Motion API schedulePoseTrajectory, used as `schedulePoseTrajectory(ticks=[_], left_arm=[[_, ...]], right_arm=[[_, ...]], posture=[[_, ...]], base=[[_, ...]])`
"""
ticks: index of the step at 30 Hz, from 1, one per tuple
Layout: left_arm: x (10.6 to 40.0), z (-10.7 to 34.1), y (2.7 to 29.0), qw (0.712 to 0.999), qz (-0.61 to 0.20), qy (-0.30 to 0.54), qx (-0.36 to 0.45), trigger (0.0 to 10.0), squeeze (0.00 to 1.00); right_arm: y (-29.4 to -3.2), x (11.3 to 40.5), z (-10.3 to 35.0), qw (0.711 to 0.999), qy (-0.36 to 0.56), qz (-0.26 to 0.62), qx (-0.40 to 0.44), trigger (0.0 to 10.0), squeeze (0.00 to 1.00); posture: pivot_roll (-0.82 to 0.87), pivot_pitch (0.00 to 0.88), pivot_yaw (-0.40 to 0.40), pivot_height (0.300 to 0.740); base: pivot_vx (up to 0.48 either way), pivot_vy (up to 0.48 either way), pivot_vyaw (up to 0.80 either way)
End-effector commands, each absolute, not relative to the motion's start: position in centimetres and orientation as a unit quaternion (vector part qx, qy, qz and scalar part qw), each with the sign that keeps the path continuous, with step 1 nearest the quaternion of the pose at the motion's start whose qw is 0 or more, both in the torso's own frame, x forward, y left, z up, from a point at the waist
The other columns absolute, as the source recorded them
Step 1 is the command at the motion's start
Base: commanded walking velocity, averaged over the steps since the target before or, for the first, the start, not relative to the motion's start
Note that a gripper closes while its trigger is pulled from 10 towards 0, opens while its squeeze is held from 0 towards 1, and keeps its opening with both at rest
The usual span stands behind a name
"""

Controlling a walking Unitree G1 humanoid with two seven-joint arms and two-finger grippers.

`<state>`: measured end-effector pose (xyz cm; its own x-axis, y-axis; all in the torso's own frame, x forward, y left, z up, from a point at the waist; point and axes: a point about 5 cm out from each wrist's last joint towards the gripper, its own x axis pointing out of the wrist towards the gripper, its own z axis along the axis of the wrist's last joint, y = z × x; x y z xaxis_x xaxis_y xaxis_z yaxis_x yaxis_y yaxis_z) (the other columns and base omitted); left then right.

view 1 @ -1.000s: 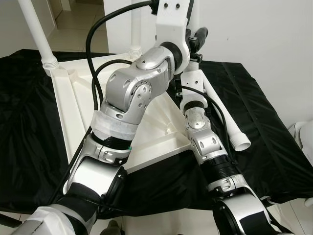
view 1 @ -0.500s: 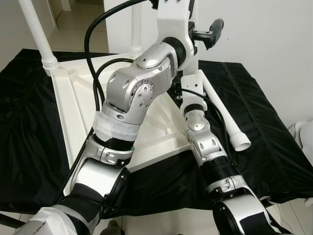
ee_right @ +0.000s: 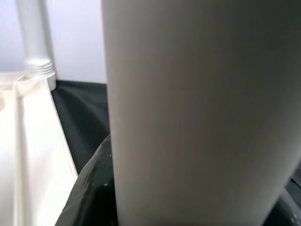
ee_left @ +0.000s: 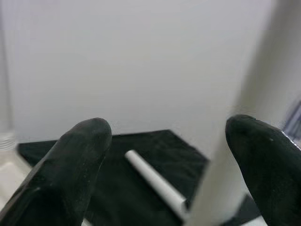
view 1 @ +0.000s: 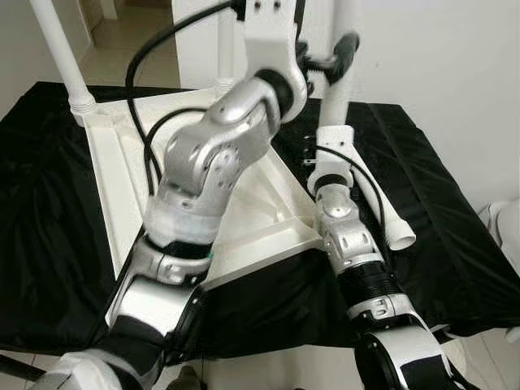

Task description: Building children table

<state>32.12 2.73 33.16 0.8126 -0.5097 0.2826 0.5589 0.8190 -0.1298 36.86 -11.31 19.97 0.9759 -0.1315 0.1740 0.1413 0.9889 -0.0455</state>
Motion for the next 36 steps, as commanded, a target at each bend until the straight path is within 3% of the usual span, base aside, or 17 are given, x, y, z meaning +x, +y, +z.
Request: schedulePoseTrajectory(ticks=[1,9,19,36], left_arm=[[31.6,32.0,2.9,0.945,-0.293,-0.121,-0.077,10.0,0.00],[31.0,28.6,3.8,0.951,-0.286,-0.117,-0.031,10.0,0.00],[28.7,19.9,4.2,0.931,-0.354,-0.059,0.061,10.0,0.00],[27.4,16.0,4.0,0.899,-0.404,-0.036,0.167,10.0,0.00]], right_arm=[[-12.3,36.7,20.2,0.992,-0.099,-0.075,-0.014,10.0,0.00],[-13.3,36.3,20.3,0.991,-0.114,-0.062,-0.013,10.0,0.00],[-14.4,34.5,19.9,0.990,-0.143,0.003,0.006,10.0,0.00],[-14.8,33.3,19.2,0.990,-0.139,0.032,0.007,10.0,0.00]], posture=[[0.12,0.000,-0.058,0.740],[0.12,0.000,-0.057,0.740],[0.11,0.004,-0.059,0.740],[0.11,0.029,-0.041,0.740]], base=[[0.000,0.000,0.00],[0.000,0.000,0.00],[0.000,0.000,0.00],[0.000,0.000,0.00]])
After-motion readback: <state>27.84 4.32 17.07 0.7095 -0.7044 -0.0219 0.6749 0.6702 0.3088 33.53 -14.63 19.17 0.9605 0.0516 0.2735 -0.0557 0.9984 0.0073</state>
